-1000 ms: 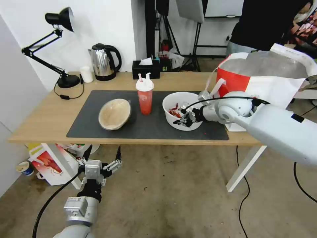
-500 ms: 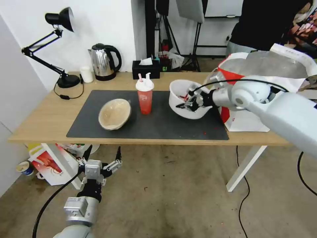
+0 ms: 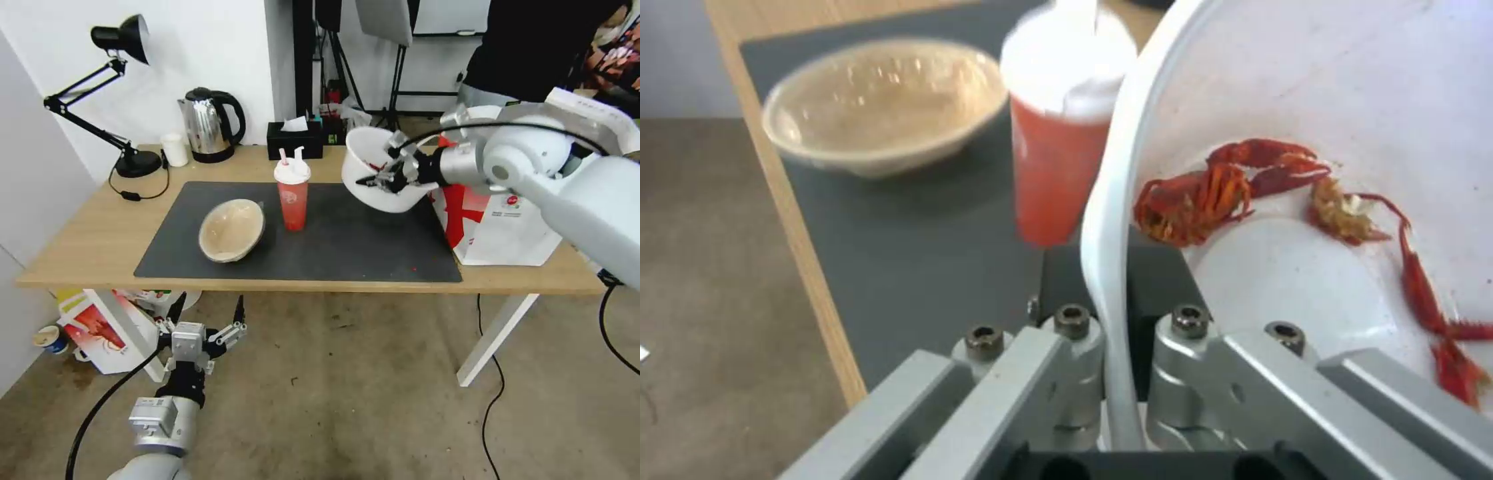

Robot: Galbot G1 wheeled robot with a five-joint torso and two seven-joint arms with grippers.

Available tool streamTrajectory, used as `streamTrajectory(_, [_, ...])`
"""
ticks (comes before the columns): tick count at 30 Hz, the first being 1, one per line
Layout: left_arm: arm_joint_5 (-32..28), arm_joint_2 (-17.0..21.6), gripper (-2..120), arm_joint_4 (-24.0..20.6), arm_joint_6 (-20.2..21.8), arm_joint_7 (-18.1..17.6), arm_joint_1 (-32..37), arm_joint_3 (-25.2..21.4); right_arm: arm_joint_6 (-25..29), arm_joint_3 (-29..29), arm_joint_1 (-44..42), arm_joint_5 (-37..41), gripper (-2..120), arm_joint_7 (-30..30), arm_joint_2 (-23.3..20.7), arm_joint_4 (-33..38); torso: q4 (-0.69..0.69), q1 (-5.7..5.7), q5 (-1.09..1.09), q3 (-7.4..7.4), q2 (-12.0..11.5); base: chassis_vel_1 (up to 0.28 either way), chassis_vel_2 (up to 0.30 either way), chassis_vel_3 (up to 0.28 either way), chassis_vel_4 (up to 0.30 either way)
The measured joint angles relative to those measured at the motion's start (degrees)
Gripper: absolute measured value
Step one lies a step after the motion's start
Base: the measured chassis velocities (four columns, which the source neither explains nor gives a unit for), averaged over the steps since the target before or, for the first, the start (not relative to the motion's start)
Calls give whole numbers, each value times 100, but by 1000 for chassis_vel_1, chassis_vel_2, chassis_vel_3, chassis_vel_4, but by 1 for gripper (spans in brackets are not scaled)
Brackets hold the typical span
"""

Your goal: Pick up the trash from the table and place it into the takeout bag.

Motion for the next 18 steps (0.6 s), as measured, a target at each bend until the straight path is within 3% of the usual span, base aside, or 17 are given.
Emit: streamTrajectory(18, [0, 0, 100, 0, 0, 0, 0, 0, 49, -568, 1255, 78, 0, -203, 281, -153, 0, 0, 0, 0, 0, 0, 0, 0, 0])
